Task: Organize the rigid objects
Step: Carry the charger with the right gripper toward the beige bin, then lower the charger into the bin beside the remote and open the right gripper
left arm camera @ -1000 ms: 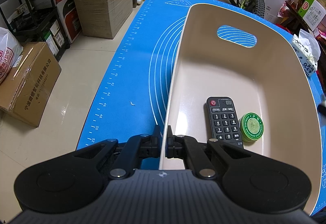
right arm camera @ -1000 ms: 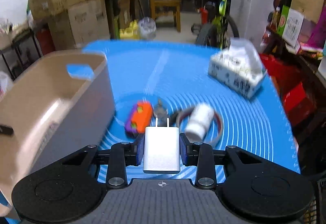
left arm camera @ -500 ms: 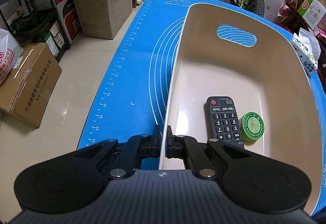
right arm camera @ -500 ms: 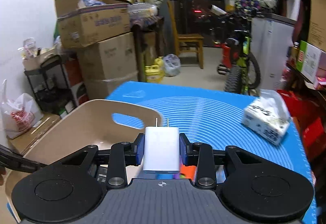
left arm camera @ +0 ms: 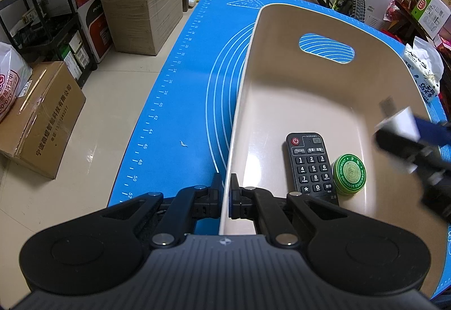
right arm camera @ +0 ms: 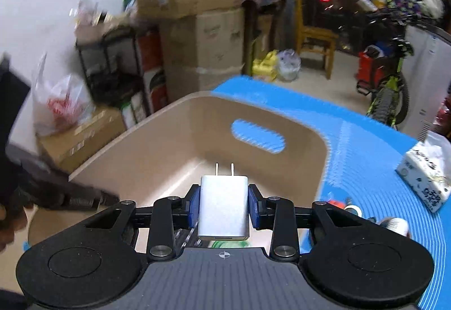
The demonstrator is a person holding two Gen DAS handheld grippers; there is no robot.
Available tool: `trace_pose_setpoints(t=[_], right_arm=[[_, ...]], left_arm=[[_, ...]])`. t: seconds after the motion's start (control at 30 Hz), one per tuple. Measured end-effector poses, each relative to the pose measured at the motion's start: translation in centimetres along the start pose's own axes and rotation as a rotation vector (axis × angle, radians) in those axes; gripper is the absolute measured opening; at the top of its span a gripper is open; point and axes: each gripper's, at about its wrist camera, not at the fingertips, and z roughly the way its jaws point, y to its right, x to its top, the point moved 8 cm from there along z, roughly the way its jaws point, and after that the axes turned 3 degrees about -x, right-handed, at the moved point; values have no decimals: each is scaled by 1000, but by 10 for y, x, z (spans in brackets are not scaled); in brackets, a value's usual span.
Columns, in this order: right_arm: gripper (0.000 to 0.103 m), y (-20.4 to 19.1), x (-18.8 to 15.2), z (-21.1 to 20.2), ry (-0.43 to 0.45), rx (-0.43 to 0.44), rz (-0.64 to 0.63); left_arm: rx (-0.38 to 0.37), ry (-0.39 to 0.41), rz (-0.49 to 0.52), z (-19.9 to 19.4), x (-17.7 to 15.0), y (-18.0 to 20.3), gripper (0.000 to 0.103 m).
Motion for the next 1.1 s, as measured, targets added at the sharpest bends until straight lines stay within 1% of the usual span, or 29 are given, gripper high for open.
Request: trace_pose_setpoints(t=[0.17,0.33,0.4,0.5,0.63,0.7,0.77,0.9,0.97,1.0,1.1], right_arm=[[43,-19,-11,17,-87,15,-41],[43,-26,-23,31,-179,23,-63],[43,-27,-23,31,-193,33,-64],[43,-26,-28,35,-241,38,-68],[43,-24,-31,35,-255,46,-54],[54,-22,-30,34,-249,51,-46],[61,-23,-28,32,-239,78,-30],[63,-23,-24,24,-205,85,-41],[63,-19,-19,14,-162,84,-29],[66,-15,-16,9,-136,77,-18],[67,6,-8,-9,-61,37,31]], left_arm=[[2,1,3,0,0,-1,5],[4,2,6,0,0,0,5],[8,1,9,0,0,0,5],[12,1,12,0,0,1,5],[15,3,15,0,1,2,5],[18,1,16,0,1,3,6],[20,0,16,0,1,3,6],[17,-1,15,0,1,3,6],[18,-1,15,0,1,3,6],[18,-1,15,0,1,2,6],[18,-1,15,0,1,2,6]])
